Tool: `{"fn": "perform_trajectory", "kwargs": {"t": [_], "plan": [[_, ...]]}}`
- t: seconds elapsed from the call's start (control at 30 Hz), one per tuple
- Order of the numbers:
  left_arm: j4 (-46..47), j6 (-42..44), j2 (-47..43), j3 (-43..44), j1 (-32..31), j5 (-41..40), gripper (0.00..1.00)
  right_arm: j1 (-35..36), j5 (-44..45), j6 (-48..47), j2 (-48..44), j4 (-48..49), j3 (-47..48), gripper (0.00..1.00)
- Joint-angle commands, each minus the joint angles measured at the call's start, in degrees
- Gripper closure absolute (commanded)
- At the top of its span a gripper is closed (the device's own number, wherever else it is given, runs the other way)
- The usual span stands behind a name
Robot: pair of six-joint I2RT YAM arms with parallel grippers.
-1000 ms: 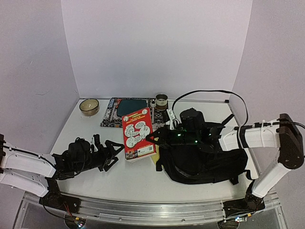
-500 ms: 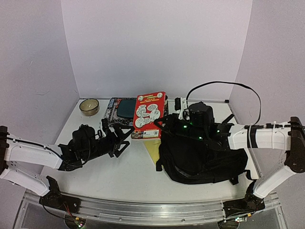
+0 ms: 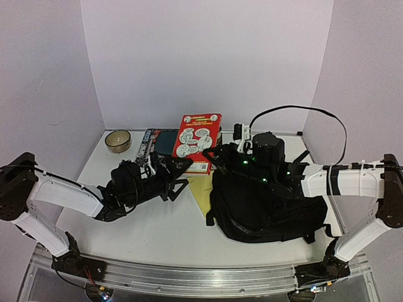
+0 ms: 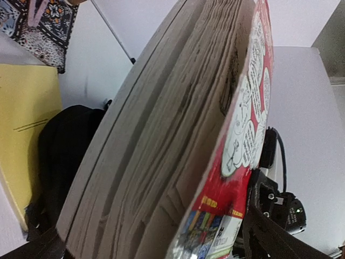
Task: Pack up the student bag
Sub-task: Pass from the right arm to the left
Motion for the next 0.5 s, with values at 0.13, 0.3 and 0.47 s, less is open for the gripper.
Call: {"fn": "perform_trajectory", "kwargs": {"t": [0.13, 0.3, 0.47], "plan": [[22.8, -9.6, 8.5, -0.3, -0.2, 1.9, 0.15, -0.1, 2.1, 1.3, -4.7, 9.5, -1.0, 1.0], [26.5, -10.5, 8.3, -2.3, -0.3, -1.5, 0.28, -0.1, 2.9, 1.6, -5.5, 9.6, -3.1, 1.0], [27.3, -9.0, 6.9, -2.4, -0.3, -3.1, 0.36, -0.1, 3.3, 2.5, -6.2, 9.6, -5.4, 1.0]]}}
